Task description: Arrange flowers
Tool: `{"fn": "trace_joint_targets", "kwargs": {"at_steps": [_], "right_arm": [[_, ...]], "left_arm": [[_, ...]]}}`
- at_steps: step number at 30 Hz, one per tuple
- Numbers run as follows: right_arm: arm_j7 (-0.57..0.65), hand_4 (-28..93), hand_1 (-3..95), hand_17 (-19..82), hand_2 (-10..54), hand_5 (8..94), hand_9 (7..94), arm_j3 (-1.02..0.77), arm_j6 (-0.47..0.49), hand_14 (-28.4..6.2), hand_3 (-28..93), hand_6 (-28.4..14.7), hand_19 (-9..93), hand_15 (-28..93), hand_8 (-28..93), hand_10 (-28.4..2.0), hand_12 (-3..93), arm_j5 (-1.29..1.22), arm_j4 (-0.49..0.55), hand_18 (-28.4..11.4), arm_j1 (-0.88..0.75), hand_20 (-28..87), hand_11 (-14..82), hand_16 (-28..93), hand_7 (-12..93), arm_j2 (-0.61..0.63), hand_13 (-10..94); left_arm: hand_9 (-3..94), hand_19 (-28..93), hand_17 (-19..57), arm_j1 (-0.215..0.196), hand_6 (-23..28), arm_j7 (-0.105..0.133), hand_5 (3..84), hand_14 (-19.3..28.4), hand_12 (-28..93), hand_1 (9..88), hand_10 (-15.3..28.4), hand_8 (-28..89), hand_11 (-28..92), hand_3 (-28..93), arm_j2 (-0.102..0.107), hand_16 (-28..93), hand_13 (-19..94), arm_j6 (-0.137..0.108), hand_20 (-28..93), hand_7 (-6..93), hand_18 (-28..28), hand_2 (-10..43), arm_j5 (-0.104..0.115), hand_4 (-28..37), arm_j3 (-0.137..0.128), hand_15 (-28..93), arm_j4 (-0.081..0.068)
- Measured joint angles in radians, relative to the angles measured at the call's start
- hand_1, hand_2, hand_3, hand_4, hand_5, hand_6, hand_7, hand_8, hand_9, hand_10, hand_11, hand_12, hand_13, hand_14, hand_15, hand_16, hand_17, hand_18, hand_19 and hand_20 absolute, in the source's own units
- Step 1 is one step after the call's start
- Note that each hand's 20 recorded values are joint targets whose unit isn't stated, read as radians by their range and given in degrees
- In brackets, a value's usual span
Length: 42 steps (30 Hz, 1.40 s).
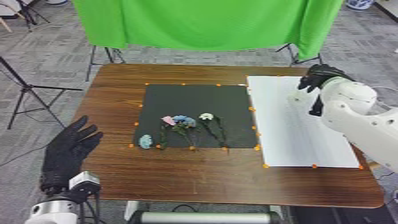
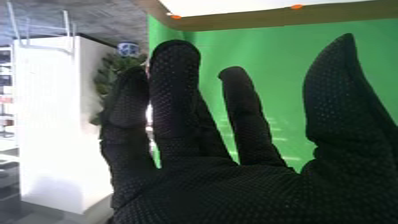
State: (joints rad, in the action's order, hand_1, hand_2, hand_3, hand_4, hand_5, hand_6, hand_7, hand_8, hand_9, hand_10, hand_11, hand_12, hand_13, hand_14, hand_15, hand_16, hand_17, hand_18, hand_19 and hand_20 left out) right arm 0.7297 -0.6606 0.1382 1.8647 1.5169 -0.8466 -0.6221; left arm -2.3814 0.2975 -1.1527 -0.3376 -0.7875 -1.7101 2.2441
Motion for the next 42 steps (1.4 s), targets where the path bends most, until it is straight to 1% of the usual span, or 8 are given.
{"fn": "trace_joint_targets", "kwargs": {"at_steps": [9,14,19,22,27,29,34,42], "right_arm": [[0.010,-24,16.4,23,2.2,34.4,37.5,-0.047,0.060,-14.0,93,-2.8,93,86,-16,-18.6,13.7,0.002,-0.001,-24.2,-0.069,30,11.7,3,20,-0.049,55],[0.027,-23,22.3,23,-3.0,37.7,39.5,-0.060,0.083,-12.7,93,-2.7,93,86,-16,-17.8,13.9,0.002,-0.002,-23.9,-0.115,29,13.4,3,22,-0.063,56],[0.039,-28,30.3,25,-6.7,45.8,52.6,-0.047,0.095,-10.3,93,-2.1,93,83,-18,-13.3,12.9,0.011,-0.016,-23.3,-0.118,26,21.8,5,24,-0.065,62],[0.044,-28,37.0,29,-8.2,57.0,65.6,-0.020,0.082,-7.9,91,0.2,93,81,-19,-11.9,12.8,0.023,-0.030,-22.5,-0.091,26,25.8,7,27,-0.064,67],[0.063,-28,49.7,34,-9.5,71.8,85.7,0.136,-0.043,-4.7,82,1.5,93,76,-8,-7.2,29.2,0.056,-0.050,-22.1,-0.010,29,13.6,12,35,-0.048,76],[0.071,-28,51.9,36,-9.5,76.2,90.6,0.180,-0.131,-4.0,81,2.1,93,74,-6,-6.7,32.0,0.075,-0.049,-22.1,0.002,30,15.5,13,35,-0.040,79],[0.074,-28,52.7,37,-9.5,78.9,92.3,0.230,-0.290,-3.7,82,1.9,93,74,-5,-6.7,32.8,0.149,-0.023,-22.2,-0.003,32,16.9,14,33,-0.015,81],[0.076,-28,52.6,37,-9.5,79.9,92.5,0.193,-0.392,-3.8,83,1.2,93,75,-4,-7.0,33.6,0.196,0.080,-22.3,-0.047,33,16.7,15,32,0.015,81]], "left_arm": [[36.7,61,-6.7,0.014,10.7,-0.009,40.2,26.1,10,23.8,19.6,-11,32,83,-0.002,-10,28,0.004,20,17.0,24.7,5.0,-0.003,-22.4,0.000,55,-0.003],[36.6,61,-6.7,0.021,10.7,-0.020,40.3,26.2,10,23.9,19.6,-11,32,83,-0.003,-10,28,0.008,20,17.0,24.7,4.9,-0.005,-22.5,-0.001,55,-0.005],[36.6,61,-6.7,0.025,10.7,-0.020,40.3,26.2,10,23.9,19.6,-11,32,83,-0.003,-10,28,0.010,20,17.0,24.7,4.8,-0.005,-22.4,-0.001,55,-0.008],[36.6,61,-6.7,0.025,10.7,-0.016,40.2,26.2,10,23.9,19.6,-11,32,83,-0.003,-10,28,0.010,20,17.1,24.7,4.8,-0.005,-22.4,-0.001,55,-0.008],[36.5,61,-6.7,0.026,10.7,-0.008,40.3,26.2,10,23.9,19.6,-11,32,83,-0.003,-10,28,0.010,20,17.0,24.7,4.9,-0.004,-22.4,0.001,55,-0.009],[36.6,61,-6.7,0.026,10.7,-0.005,40.3,26.2,10,24.0,19.5,-11,32,82,-0.003,-10,28,0.009,20,17.0,24.7,4.9,-0.003,-22.4,0.003,55,-0.009],[36.6,61,-6.8,0.024,10.7,-0.001,40.3,26.1,10,24.0,19.6,-11,32,82,-0.004,-10,28,0.009,20,17.0,24.7,5.0,-0.003,-22.5,0.003,55,-0.009],[36.6,61,-6.7,0.015,10.8,-0.001,40.4,26.1,10,23.9,19.6,-11,32,82,-0.010,-10,28,0.008,20,16.9,24.7,5.0,-0.002,-22.4,0.001,55,-0.007]]}}
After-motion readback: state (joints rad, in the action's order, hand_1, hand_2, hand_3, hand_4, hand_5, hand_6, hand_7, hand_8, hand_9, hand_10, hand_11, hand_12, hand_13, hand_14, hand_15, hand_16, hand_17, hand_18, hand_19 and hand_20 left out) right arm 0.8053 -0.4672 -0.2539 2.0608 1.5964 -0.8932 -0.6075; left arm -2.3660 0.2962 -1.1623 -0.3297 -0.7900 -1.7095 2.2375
